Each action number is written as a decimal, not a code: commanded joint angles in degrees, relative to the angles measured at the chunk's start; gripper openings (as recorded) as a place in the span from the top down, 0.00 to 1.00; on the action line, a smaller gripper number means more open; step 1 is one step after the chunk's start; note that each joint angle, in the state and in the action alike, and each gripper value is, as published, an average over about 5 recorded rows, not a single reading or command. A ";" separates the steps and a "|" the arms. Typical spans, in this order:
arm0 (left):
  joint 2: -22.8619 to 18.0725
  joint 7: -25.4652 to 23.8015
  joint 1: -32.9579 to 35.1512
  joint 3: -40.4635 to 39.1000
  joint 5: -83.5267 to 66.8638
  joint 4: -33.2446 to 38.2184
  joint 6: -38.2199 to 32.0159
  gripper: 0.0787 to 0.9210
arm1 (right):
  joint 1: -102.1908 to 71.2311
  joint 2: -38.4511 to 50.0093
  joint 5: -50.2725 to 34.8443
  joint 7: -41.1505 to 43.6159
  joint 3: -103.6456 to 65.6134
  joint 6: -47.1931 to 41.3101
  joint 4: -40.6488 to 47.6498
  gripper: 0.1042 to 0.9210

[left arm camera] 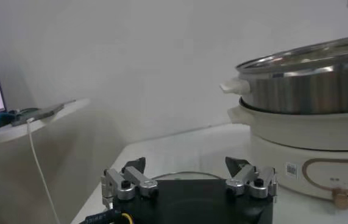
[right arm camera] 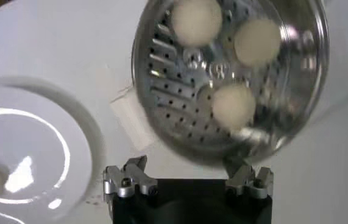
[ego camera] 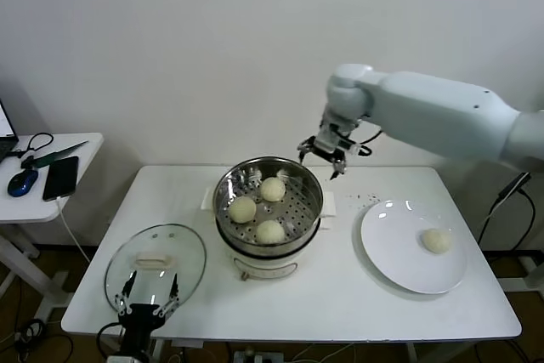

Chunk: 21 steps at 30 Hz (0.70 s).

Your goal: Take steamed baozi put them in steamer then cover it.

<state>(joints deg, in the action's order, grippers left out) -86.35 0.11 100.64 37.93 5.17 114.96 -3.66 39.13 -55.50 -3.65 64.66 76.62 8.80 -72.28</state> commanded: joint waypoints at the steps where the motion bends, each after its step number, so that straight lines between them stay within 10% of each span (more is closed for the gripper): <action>1: 0.05 0.00 0.33 -0.13 -0.23 0.45 0.04 0.12 | -6.16 17.28 -7.22 -1.00 -3.63 -15.54 1.14 0.12; 21: -0.81 0.15 1.25 -0.14 1.16 0.96 0.69 0.12 | -40.58 20.55 12.54 3.23 -37.02 -7.09 19.63 0.12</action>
<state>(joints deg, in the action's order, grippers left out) -87.06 0.25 101.84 37.79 6.09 115.97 -3.03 10.67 -37.59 2.77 67.21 51.48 1.16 -59.39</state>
